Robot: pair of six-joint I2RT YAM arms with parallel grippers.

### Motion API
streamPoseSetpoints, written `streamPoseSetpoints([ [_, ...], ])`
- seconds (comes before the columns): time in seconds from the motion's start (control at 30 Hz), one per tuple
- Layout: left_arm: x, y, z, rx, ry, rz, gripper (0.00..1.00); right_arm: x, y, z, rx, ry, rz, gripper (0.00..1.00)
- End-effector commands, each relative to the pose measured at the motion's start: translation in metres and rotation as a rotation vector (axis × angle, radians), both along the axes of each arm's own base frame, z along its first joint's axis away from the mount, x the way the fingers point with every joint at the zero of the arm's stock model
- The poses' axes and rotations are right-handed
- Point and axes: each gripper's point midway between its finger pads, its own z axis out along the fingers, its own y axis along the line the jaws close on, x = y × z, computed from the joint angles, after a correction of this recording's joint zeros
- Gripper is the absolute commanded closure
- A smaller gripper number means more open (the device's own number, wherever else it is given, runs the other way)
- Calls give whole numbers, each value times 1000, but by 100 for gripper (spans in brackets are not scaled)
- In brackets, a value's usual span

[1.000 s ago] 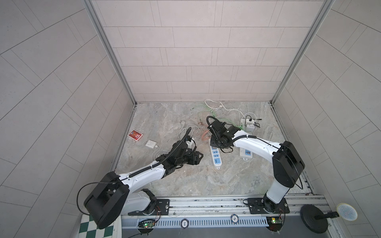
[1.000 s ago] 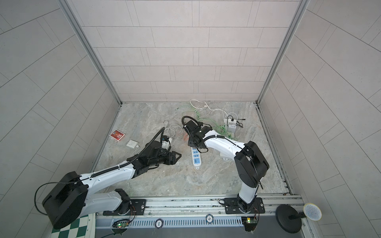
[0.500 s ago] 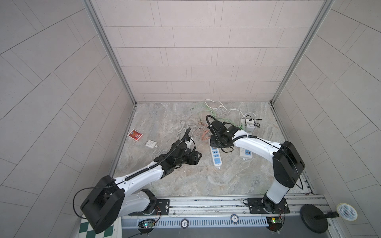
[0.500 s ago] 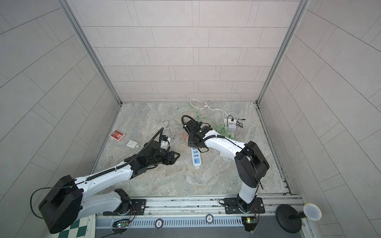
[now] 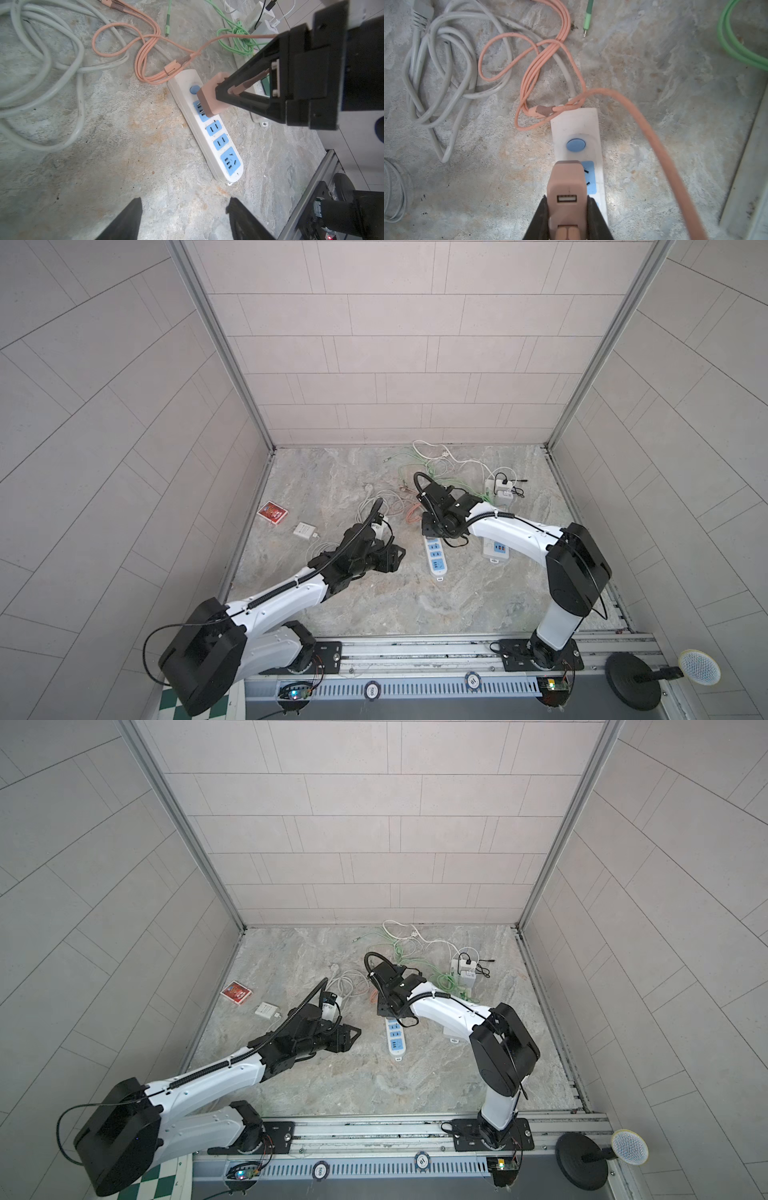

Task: Insert plugs into power strip
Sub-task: Move the socket to the center of the table, then insert the plug into the socket.

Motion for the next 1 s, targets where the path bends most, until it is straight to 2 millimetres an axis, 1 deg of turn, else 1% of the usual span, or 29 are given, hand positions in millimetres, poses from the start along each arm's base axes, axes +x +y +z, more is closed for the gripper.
streamPoseSetpoints([
  [0.0, 4, -1, 13, -3, -42, -5, 28, -5, -8, -10, -54, 17, 2, 100],
  [0.1, 5, 1, 15, 4, -53, 4, 28, -9, -15, -12, -95, 33, 9, 100],
  [0.17, 6, 4, 17, 9, -69, 17, 28, -12, -17, -8, -100, 34, 14, 100],
  [0.3, 6, 8, 19, 13, -89, 26, 28, -13, -13, 4, -69, 25, 42, 100],
  [0.33, 6, 8, 18, 15, -89, 26, 28, -14, -11, 3, -66, 31, 49, 100],
  [0.4, 6, 8, 18, 15, -87, 27, 28, -14, -9, -1, -68, 45, 56, 100],
  [0.53, 6, 10, 20, 17, -91, 32, 28, -17, -5, -17, -73, 82, 76, 100],
  [0.73, 6, 16, 27, 33, -115, 49, 27, -20, 0, -30, -102, 105, 91, 100],
  [0.83, 7, 22, 31, 55, -128, 62, 27, -23, -5, -37, -139, 126, 94, 100],
  [0.9, 8, 30, 33, 85, -136, 85, 25, -28, -16, -42, -202, 141, 90, 100],
  [0.97, 11, 43, 36, 124, -149, 132, 22, -33, -29, -48, -271, 161, 84, 100],
])
